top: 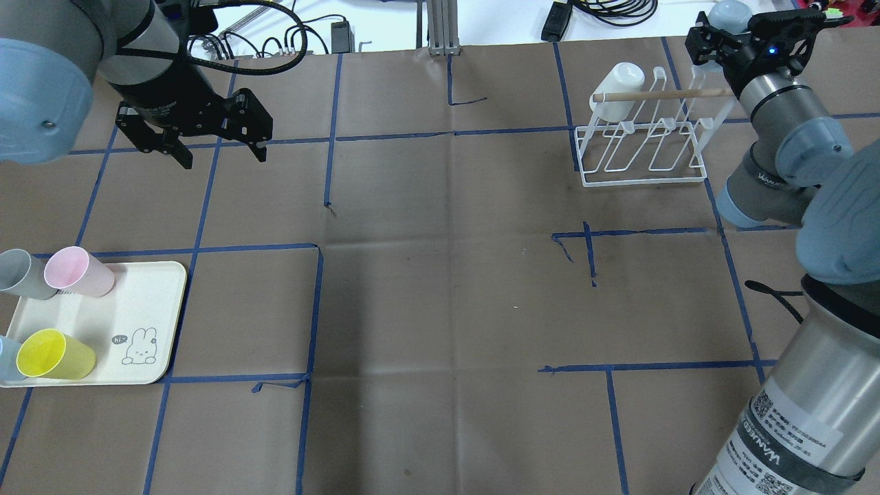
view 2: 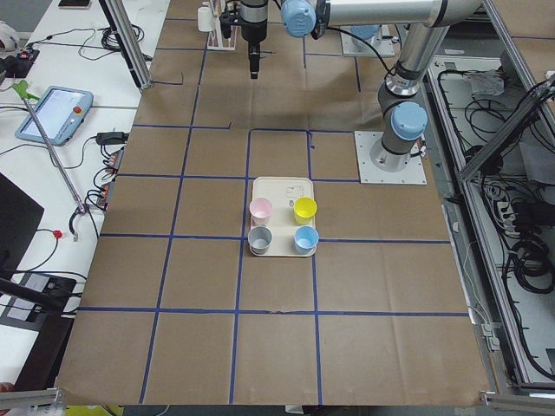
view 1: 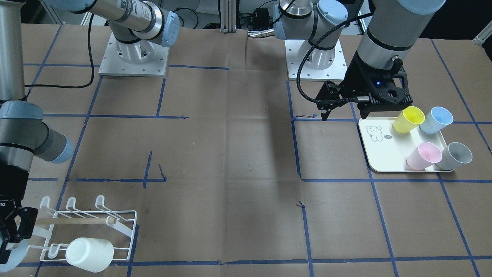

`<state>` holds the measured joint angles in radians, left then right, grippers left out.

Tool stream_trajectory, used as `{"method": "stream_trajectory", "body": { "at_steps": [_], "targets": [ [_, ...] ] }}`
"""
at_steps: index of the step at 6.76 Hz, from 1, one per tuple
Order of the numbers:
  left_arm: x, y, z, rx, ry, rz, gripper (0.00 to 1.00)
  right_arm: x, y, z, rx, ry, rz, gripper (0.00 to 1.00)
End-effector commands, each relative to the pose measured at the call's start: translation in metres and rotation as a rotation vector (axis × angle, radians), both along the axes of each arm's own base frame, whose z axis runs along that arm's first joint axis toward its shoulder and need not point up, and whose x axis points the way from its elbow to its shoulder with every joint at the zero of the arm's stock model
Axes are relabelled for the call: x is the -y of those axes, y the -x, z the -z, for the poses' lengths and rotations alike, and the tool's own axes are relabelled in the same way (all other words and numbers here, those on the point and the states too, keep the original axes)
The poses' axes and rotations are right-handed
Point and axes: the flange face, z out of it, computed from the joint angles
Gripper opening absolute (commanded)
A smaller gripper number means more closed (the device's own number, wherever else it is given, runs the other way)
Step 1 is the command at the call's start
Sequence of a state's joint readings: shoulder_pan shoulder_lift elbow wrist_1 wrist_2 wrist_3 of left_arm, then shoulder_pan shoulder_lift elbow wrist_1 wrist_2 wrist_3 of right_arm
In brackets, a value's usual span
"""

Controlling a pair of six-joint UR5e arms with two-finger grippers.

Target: Transfer IKEA cup to right arm and place on rack

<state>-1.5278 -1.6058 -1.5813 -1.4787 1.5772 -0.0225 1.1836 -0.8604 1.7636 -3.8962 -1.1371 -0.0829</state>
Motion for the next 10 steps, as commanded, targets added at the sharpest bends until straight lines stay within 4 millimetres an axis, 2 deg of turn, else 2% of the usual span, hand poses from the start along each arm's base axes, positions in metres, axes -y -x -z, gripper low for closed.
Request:
{"method": "stream_trajectory", "body": {
  "at_steps": [1,5,7,9,10],
  "targets": [
    [-0.001,0.0,-0.003,-0.003,0.006,0.0,1.0,-0.001,-0.004,0.006,0.006,-0.016,-0.003,0.23],
    [0.0,0.0,-0.003,-0.003,0.007,-0.002,1.0,0.002,-0.003,0.013,0.019,-0.05,-0.004,0.23],
    [0.003,0.0,-0.001,-0.003,0.006,-0.002,1.0,0.004,-0.002,0.027,0.026,-0.068,-0.006,0.23],
    [0.004,0.0,-0.001,-0.003,0.004,-0.002,1.0,0.004,-0.002,0.03,0.029,-0.074,-0.006,0.24],
    [0.004,0.001,-0.001,-0.014,0.005,-0.001,1.0,0.003,-0.002,0.029,0.026,-0.071,-0.005,0.47]
  ]
}}
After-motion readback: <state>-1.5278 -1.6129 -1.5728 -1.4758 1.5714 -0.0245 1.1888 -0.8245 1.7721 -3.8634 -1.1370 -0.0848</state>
